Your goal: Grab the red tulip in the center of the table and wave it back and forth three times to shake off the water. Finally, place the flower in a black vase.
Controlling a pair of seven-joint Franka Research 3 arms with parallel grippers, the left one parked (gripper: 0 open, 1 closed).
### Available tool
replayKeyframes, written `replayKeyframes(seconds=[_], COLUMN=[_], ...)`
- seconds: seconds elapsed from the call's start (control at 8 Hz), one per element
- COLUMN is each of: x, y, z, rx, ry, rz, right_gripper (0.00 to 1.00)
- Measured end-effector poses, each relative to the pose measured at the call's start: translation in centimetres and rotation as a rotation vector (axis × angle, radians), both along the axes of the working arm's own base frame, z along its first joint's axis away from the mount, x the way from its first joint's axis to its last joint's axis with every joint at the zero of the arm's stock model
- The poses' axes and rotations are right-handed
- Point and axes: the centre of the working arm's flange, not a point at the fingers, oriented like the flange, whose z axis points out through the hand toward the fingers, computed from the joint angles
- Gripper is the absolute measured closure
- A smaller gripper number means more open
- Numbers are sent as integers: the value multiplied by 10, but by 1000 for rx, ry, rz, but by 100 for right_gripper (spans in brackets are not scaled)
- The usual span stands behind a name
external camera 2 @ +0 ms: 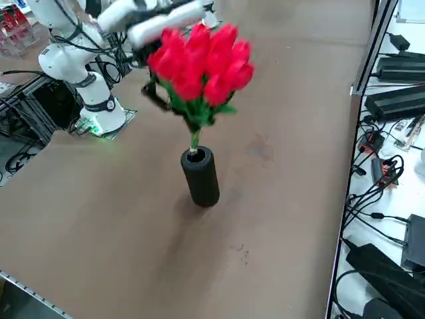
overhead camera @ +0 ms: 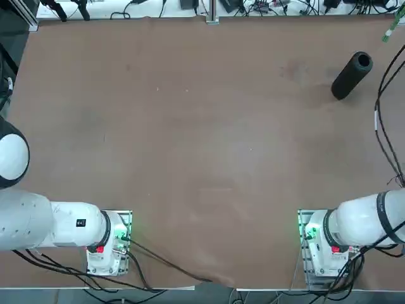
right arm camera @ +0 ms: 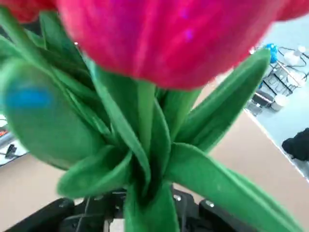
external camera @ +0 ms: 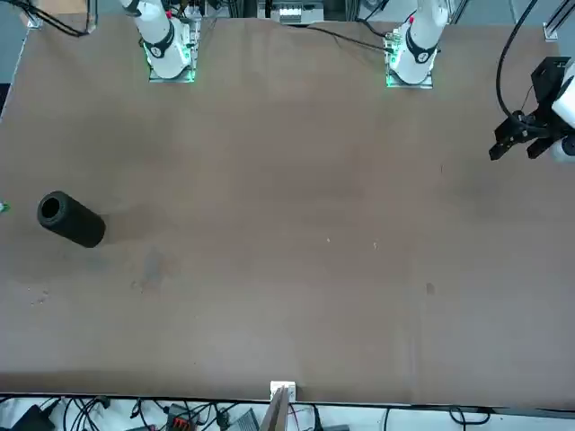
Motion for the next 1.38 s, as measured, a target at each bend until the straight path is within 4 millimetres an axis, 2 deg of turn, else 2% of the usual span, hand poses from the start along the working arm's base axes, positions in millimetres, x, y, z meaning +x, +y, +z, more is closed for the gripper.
replayKeyframes(seconds=[0.5,1.0,1.38], x=[-9,-11,-4], y=[7,16,41], z=[-31,-51,-69], rx=[109,97,24], ry=[-5,38,33], rz=[-218,-332,-438], right_gripper=[80,80,80])
